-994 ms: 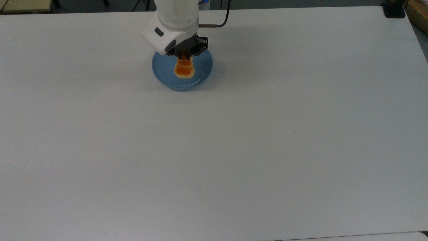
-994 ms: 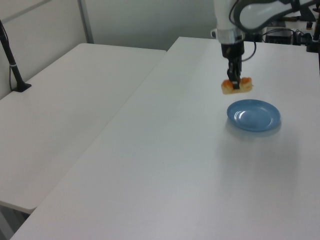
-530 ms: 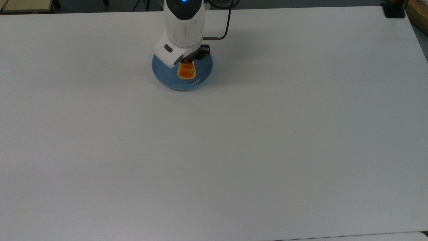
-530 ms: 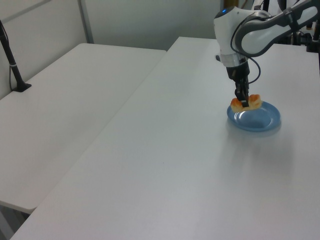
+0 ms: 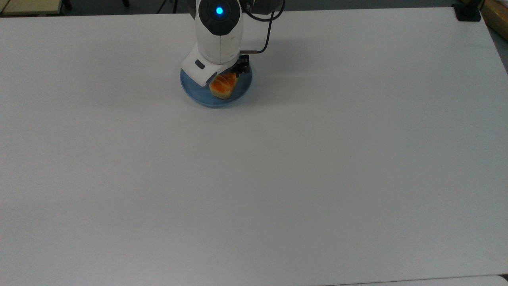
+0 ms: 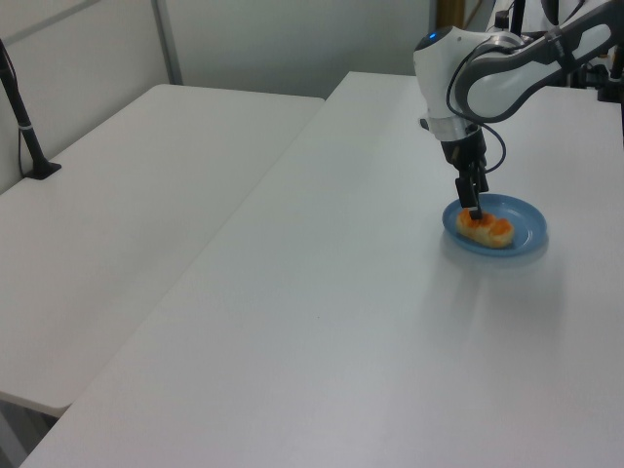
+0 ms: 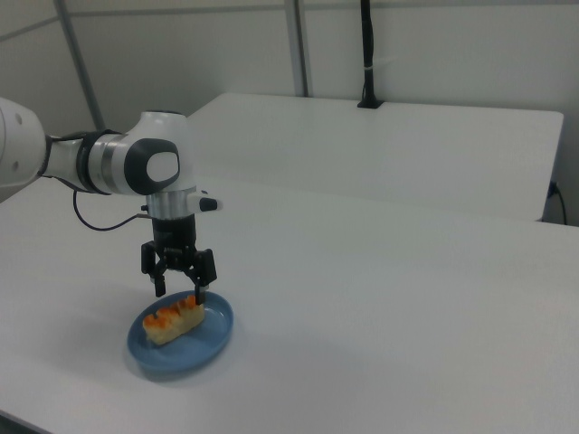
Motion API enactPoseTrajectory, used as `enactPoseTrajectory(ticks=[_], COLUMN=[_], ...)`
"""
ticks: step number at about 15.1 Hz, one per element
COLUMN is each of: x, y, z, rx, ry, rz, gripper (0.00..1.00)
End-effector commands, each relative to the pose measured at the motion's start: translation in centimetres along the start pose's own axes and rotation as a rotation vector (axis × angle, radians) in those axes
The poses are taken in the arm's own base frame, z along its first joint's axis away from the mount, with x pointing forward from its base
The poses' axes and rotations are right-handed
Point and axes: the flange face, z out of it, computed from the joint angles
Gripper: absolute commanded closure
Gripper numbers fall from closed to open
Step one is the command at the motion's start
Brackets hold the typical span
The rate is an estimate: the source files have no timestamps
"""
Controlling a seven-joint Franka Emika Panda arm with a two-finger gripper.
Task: Put the bread on a plate
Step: 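Lower the bread roll onto the plate and open the gripper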
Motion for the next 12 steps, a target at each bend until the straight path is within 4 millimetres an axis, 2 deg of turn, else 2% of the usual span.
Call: enactPoseTrajectory(ticks=[1,5,9,12], x=[-1.2,-2.0,-3.2,-3.9], y=[1.7,4.6,6.4,7.5], z=[-6.3,-14.6,-17.3,-18.0], rx=[-0.003,0.007,0.01,0.015], ry=[0.128,0.259,0.269,0.279], rz=[0.008,0.074,0.11,0.137], gripper=[0.0,0.0,0.0,0.0])
